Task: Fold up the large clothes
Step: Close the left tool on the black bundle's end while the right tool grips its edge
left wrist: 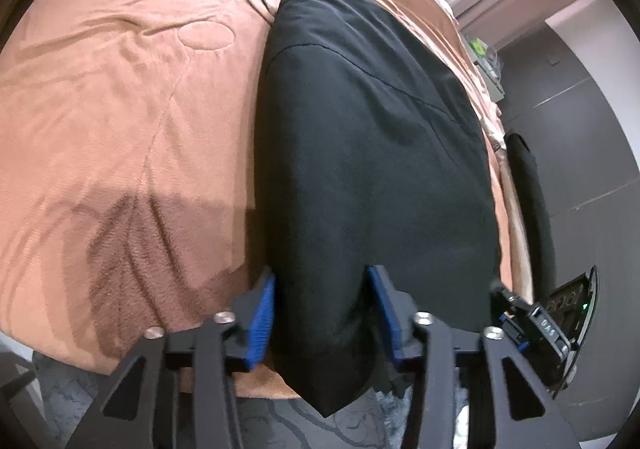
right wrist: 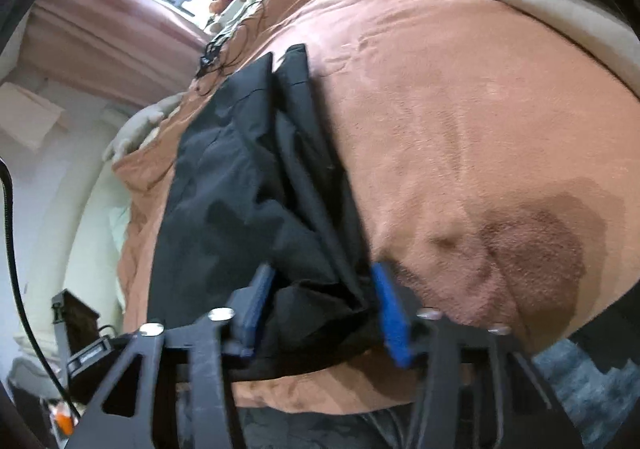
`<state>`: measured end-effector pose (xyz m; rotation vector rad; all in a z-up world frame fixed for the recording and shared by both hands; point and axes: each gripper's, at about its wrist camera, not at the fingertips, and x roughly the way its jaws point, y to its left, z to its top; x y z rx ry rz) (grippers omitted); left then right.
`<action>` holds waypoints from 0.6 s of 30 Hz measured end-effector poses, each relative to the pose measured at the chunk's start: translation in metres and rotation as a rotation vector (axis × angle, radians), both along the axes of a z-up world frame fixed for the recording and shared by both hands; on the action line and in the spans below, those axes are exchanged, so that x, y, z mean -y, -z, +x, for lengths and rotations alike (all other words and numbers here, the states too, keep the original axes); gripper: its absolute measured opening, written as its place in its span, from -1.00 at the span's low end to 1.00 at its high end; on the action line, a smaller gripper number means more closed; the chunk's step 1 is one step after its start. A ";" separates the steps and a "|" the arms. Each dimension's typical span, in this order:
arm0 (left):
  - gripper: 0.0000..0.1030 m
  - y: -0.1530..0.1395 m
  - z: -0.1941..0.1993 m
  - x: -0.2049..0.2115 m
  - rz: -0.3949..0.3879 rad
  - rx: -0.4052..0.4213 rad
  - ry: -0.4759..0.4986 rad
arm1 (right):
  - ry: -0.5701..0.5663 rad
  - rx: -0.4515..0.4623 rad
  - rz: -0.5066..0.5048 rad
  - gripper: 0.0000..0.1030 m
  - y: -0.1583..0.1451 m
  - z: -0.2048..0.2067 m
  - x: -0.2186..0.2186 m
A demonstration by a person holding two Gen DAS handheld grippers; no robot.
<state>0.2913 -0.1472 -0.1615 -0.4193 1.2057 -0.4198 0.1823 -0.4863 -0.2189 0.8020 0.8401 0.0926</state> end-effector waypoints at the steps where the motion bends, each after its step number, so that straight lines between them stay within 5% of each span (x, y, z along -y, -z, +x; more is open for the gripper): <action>1: -0.38 -0.002 -0.001 0.000 0.003 0.005 0.005 | -0.013 0.008 -0.002 -0.52 -0.002 -0.001 -0.002; 6: -0.57 -0.017 -0.005 -0.004 0.034 0.048 0.029 | -0.065 0.022 -0.013 -0.62 -0.016 -0.012 -0.016; 18: -0.58 -0.024 -0.049 -0.048 0.055 0.055 0.131 | -0.213 0.006 -0.008 -0.62 -0.015 -0.061 -0.061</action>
